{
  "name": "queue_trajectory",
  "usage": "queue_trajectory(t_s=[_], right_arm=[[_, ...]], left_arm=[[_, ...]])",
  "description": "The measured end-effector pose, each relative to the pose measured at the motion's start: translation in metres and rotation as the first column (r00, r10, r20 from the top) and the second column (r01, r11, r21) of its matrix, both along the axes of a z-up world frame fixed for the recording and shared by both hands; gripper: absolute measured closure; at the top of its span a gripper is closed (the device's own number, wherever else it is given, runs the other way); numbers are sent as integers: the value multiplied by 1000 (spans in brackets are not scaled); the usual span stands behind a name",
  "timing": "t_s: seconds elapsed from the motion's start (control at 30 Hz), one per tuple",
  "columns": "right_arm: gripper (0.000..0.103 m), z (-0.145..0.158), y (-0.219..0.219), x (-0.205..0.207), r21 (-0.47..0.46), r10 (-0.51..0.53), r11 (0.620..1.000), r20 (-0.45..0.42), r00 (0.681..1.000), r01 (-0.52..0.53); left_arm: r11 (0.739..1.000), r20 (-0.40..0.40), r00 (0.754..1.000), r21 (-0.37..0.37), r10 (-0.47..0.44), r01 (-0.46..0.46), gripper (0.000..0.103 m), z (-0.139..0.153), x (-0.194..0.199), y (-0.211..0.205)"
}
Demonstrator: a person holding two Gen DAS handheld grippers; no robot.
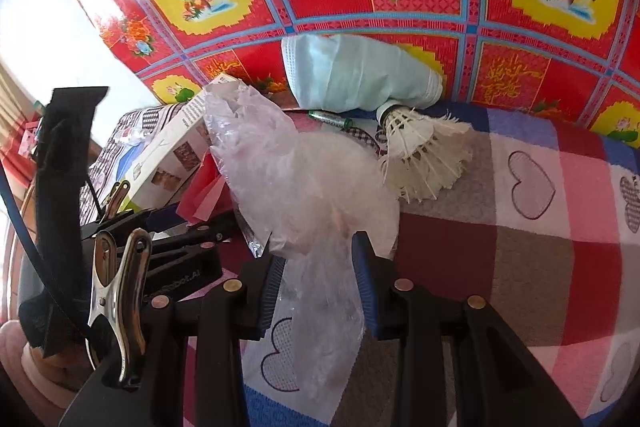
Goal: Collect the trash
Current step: 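Lift the pink paper with the left gripper while the right lifts the plastic bag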
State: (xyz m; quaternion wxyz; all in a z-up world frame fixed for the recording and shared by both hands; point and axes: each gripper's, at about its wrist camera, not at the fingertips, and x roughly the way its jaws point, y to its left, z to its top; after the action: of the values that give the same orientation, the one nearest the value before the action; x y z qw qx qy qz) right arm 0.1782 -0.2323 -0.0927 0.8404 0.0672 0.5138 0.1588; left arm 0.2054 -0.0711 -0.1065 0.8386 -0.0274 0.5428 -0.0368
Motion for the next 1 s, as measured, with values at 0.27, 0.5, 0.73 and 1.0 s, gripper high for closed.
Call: queue_trajectory(t_s=[0.27,0.5,0.73,1.0], right_arm=[[84,-1,0,-2,27,-4,1000,3,1000,4],[88,16,-10,-13,41,-21,999,45,999,19],[89,35,-29,-31,92,-59,994,58,997,54],[90,51,-57,-61,137,-125,984,77,989,114]], left_arm=[[999,29,1000,-31,-7,8,68,10,-6,12],[998,40,999,-59,-29,31,70,25,-22,14],[995,48,997,-69,-66,69,70,45,-37,8],[990,70,990,-71,-119,124,70,64,-60,-25]])
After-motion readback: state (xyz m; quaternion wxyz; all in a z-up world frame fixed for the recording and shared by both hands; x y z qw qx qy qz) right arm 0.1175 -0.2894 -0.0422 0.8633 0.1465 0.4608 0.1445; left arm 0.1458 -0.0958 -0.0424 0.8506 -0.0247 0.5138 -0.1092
